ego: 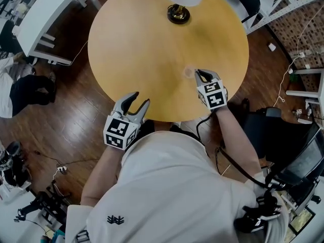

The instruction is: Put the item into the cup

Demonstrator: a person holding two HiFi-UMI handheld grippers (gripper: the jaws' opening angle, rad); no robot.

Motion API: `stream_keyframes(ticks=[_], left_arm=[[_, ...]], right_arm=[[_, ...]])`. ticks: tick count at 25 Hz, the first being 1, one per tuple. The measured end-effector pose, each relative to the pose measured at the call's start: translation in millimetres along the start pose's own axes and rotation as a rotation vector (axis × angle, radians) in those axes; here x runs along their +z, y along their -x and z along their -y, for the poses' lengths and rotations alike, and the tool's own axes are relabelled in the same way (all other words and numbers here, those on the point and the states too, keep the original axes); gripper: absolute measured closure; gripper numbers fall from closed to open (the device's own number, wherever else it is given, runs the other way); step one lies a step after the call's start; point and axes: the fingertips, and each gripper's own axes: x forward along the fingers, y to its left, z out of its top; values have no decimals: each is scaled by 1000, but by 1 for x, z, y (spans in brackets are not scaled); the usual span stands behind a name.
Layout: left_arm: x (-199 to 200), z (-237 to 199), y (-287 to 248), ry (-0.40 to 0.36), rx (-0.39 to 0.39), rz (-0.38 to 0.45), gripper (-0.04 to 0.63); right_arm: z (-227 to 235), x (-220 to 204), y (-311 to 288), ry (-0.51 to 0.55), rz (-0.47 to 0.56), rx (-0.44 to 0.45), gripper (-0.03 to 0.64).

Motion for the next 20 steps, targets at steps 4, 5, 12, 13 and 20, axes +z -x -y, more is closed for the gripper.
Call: stream_keyframes(ticks=[4,5,12,13,20], left_arm=[[-8,-15,1,22,33,-8,433],[-10,-17,3,27,40,-10,434],[-12,-25,17,52,66,-16,434],[-12,-27,18,53,68,-16,433],[-8,-29,17,48,68,-21,433]], right_arm=[[-1,-7,-31,11,-31,26,588],[-2,-9,-36,11,-41,31,588],[-7,-22,-54,32,-97,47,584],[-8,-22,-56,37,-101,49,583],[-9,-22,-60,35,-108,64,551]])
